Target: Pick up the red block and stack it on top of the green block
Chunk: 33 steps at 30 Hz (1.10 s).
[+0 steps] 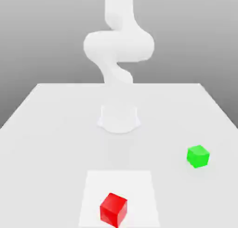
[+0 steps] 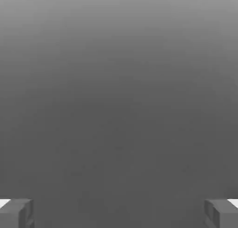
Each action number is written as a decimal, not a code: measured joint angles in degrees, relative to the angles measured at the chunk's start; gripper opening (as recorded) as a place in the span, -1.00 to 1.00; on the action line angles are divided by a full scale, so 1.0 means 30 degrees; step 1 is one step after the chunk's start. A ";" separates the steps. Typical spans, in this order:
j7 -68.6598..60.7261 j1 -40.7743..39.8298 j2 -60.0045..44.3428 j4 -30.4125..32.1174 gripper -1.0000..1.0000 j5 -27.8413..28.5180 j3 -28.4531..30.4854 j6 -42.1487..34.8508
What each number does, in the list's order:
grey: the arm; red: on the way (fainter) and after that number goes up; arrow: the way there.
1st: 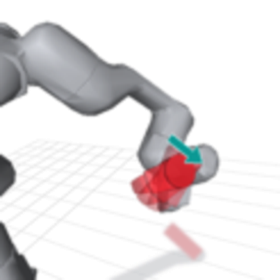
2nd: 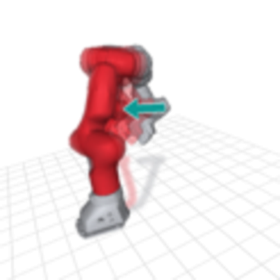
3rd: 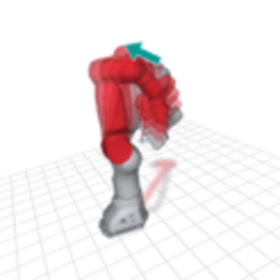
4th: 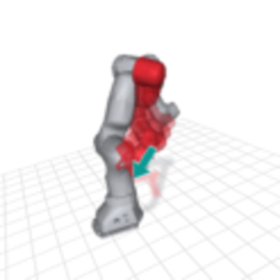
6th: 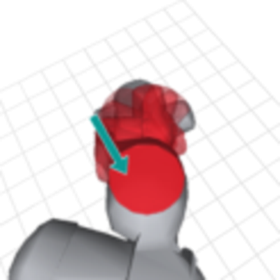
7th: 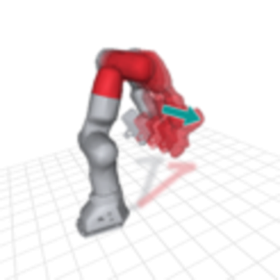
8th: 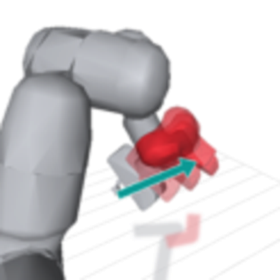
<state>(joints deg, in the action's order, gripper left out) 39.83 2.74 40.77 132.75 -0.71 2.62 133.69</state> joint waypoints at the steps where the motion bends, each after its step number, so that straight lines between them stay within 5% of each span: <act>1: -0.0868 0.0393 -0.0726 0.0139 0.00 -0.0108 0.0380 0.0275; 15: -1.2823 0.3866 -1.0223 0.1934 0.00 -0.2498 0.3875 0.3800; 30: -2.1618 0.2777 -2.0000 0.2987 0.00 -0.3285 0.2749 0.8925; 31: -2.1844 0.2515 -2.0619 0.2891 -1.00 -0.3573 0.2429 0.9426; 33: -2.1843 0.2515 -2.0619 0.2891 -1.00 -0.3572 0.2429 0.9420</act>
<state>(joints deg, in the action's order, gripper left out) -25.70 10.29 -21.08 141.42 -11.42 9.90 161.95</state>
